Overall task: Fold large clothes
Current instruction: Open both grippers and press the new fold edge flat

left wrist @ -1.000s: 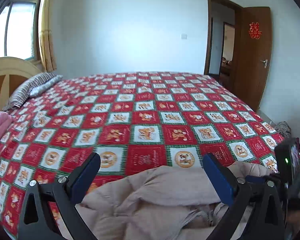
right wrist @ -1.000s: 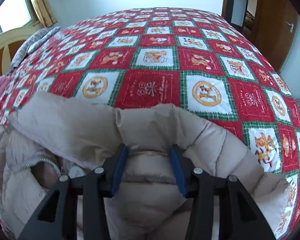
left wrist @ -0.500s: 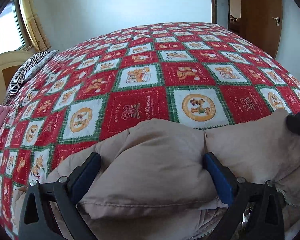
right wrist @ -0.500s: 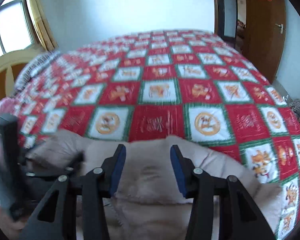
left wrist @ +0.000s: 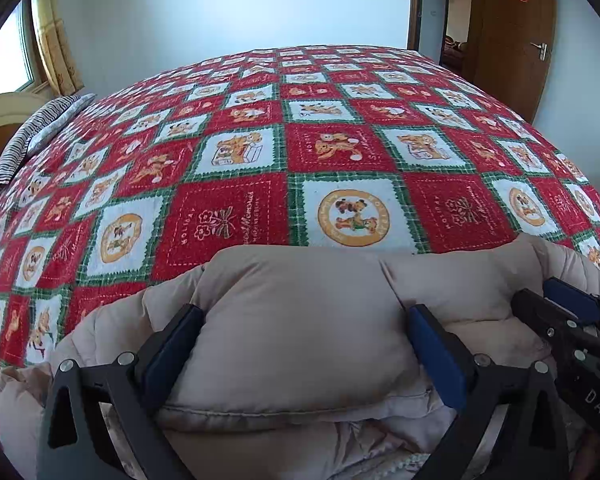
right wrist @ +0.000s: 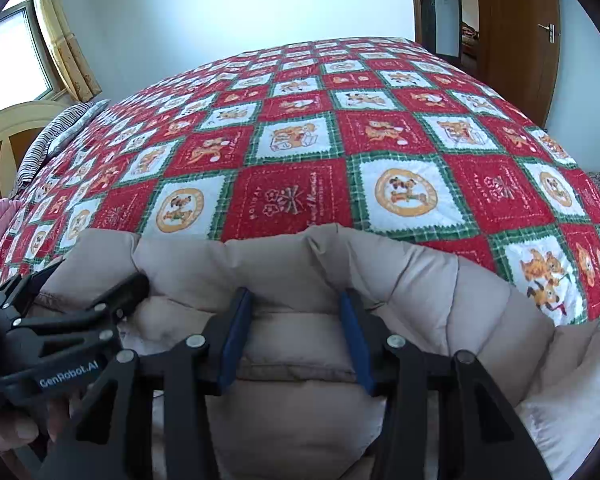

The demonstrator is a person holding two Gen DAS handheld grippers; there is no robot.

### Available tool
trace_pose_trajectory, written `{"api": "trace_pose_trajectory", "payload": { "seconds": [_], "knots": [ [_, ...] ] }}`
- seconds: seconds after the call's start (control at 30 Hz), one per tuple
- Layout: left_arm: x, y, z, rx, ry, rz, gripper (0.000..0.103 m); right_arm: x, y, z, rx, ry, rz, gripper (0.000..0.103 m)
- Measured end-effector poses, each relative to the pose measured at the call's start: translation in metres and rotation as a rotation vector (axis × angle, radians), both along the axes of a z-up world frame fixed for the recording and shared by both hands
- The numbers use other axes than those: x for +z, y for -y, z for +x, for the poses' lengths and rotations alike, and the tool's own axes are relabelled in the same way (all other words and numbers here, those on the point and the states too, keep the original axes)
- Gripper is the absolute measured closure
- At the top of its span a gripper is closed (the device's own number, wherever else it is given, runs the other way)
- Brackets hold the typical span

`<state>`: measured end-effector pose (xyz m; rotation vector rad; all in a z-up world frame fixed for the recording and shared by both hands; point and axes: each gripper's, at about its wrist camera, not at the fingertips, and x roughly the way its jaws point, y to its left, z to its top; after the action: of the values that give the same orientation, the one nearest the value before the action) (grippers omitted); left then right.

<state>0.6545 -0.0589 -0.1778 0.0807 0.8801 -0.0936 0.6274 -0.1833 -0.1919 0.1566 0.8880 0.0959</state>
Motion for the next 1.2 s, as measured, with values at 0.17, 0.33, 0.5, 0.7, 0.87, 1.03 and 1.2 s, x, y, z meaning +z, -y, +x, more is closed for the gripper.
{"api": "trace_pose_trajectory", "payload": {
  "seconds": [0.17,0.33,0.5,0.7,0.87,1.03,1.2],
  "knots": [
    [-0.008,0.002,0.001,0.011,-0.001,0.01,0.001,-0.004,-0.008,0.002,0.001,-0.004,-0.043,0.054],
    [-0.014,0.003,0.005,0.014,-0.013,0.02,0.001,-0.008,-0.013,0.003,0.0,-0.009,-0.078,0.053],
    [-0.016,0.004,0.008,0.016,-0.025,0.025,0.001,-0.01,-0.018,0.004,-0.001,-0.011,-0.108,0.053],
    [-0.018,0.005,0.009,0.021,-0.03,0.035,0.001,-0.011,-0.019,0.005,-0.001,-0.015,-0.118,0.053],
    [-0.019,0.006,0.01,0.021,-0.033,0.039,0.001,-0.012,-0.022,0.006,0.002,-0.02,-0.139,0.052],
    [-0.019,0.006,0.01,0.02,-0.032,0.039,0.001,-0.013,-0.024,0.007,0.005,-0.023,-0.158,0.052],
    [-0.019,0.006,0.01,0.018,-0.033,0.039,0.001,-0.014,-0.027,0.008,0.008,-0.027,-0.177,0.051]
  ]
}}
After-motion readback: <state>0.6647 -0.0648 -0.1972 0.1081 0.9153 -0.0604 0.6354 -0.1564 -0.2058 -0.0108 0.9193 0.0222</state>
